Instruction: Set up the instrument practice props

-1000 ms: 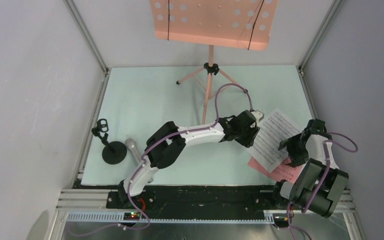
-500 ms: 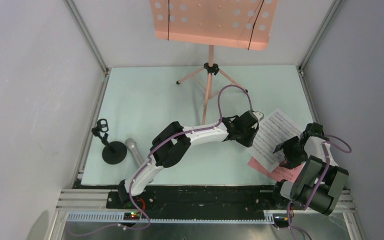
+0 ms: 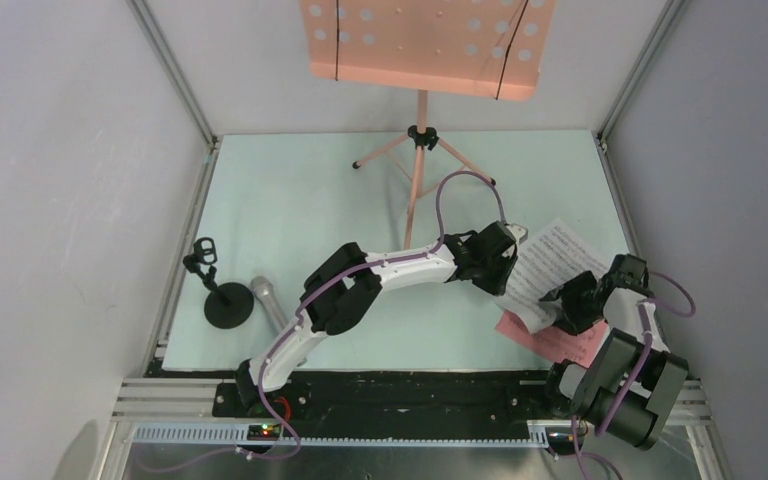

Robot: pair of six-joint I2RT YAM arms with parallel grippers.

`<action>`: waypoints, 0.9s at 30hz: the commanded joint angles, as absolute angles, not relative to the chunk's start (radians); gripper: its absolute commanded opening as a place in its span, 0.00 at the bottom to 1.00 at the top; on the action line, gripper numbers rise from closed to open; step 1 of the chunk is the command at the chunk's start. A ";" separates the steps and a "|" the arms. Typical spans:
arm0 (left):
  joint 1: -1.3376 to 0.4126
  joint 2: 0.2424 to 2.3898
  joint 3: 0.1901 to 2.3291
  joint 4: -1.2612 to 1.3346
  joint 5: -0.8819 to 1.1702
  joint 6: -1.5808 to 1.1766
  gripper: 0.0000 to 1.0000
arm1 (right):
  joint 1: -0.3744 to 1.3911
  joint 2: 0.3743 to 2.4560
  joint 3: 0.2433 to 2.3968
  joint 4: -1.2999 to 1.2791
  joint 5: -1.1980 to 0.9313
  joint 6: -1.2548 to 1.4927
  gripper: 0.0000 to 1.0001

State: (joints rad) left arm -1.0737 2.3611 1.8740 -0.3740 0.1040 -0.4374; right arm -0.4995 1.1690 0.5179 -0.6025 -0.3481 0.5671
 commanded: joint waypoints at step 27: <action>-1.048 2.406 1.861 -0.445 0.186 -0.424 0.26 | -0.578 1.233 0.577 -0.213 -0.469 0.415 0.59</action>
